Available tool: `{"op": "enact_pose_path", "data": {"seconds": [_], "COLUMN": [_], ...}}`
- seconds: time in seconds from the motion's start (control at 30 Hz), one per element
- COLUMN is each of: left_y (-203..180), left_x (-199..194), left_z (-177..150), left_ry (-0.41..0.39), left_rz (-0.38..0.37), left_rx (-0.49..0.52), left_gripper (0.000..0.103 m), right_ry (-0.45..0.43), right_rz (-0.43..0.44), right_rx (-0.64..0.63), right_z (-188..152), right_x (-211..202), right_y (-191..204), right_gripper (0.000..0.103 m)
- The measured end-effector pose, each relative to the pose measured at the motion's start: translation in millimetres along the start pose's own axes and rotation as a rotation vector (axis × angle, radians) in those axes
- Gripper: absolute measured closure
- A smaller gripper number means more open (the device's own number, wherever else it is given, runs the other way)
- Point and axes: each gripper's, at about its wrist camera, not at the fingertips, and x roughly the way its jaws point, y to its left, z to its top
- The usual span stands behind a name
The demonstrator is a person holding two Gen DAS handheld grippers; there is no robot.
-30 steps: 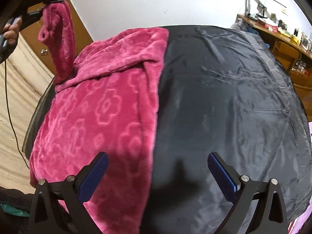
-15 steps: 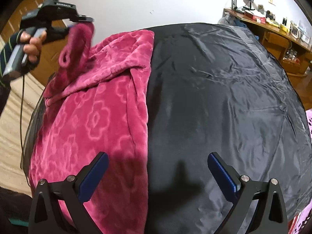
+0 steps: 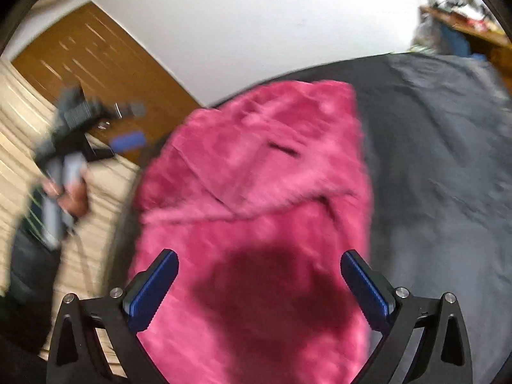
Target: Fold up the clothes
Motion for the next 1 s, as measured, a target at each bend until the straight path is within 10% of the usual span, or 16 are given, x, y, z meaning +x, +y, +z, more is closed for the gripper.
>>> {"op": "enact_pose_path", "data": {"seconds": [0.27, 0.57, 1.0], "left_y": [95.2, 106.1, 109.6], "left_x": [7.5, 34.0, 53.6], "left_z": [-18.9, -28.4, -28.4], "left_ry": [0.005, 0.04, 0.069], "left_rz": [0.073, 0.071, 0.08], "left_rx": [-0.15, -0.13, -0.082], "left_gripper": [0.024, 0.024, 0.024], "right_ry": [0.068, 0.058, -0.021], "right_rz": [0.114, 0.261, -0.057], "right_rx": [0.183, 0.419, 0.25], "right_z": [53.4, 77.5, 109.7], "right_x": [63.1, 101.1, 121.7], "right_y": [-13.7, -42.7, -32.3], "right_gripper": [0.006, 0.019, 0.079]}}
